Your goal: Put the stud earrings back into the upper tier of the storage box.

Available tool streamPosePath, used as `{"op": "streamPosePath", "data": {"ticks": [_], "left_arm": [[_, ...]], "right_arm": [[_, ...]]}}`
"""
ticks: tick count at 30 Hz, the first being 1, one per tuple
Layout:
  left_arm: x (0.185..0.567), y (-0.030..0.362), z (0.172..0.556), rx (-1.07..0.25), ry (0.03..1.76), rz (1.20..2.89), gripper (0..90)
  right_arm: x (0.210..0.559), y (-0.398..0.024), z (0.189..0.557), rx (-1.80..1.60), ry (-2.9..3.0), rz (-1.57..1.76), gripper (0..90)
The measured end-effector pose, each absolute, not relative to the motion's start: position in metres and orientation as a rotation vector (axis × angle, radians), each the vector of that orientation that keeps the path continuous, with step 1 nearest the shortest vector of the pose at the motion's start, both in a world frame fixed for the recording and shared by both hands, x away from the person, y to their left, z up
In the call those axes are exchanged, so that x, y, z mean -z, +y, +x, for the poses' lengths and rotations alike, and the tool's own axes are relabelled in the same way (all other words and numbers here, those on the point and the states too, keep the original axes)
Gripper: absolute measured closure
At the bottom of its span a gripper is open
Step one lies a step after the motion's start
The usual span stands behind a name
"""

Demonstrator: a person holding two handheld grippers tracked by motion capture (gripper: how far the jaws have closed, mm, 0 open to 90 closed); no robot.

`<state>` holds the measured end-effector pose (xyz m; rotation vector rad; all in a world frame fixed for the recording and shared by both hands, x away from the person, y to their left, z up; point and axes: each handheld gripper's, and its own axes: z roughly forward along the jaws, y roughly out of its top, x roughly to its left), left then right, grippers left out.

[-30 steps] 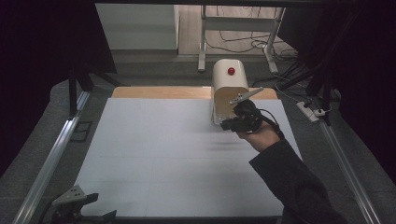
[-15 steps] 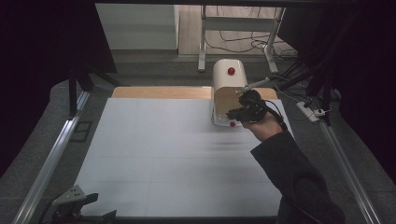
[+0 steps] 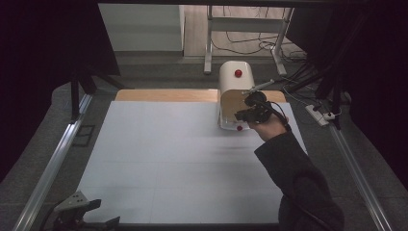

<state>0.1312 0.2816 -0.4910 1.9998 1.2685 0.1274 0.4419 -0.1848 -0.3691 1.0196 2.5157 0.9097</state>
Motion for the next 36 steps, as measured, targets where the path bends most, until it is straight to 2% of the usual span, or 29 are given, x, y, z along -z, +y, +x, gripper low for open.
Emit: {"op": "streamPosePath", "data": {"ticks": [25, 36], "left_arm": [[0.491, 0.282, 0.131, -0.124, 1.265, 1.999, 2.9], [0.491, 0.282, 0.131, -0.123, 1.268, 1.998, 3.0]], "right_arm": [[0.401, -0.183, 0.459, -0.839, 2.514, 1.055, 79.0], [0.393, -0.183, 0.457, -0.873, 2.486, 1.044, 73.3]]}}
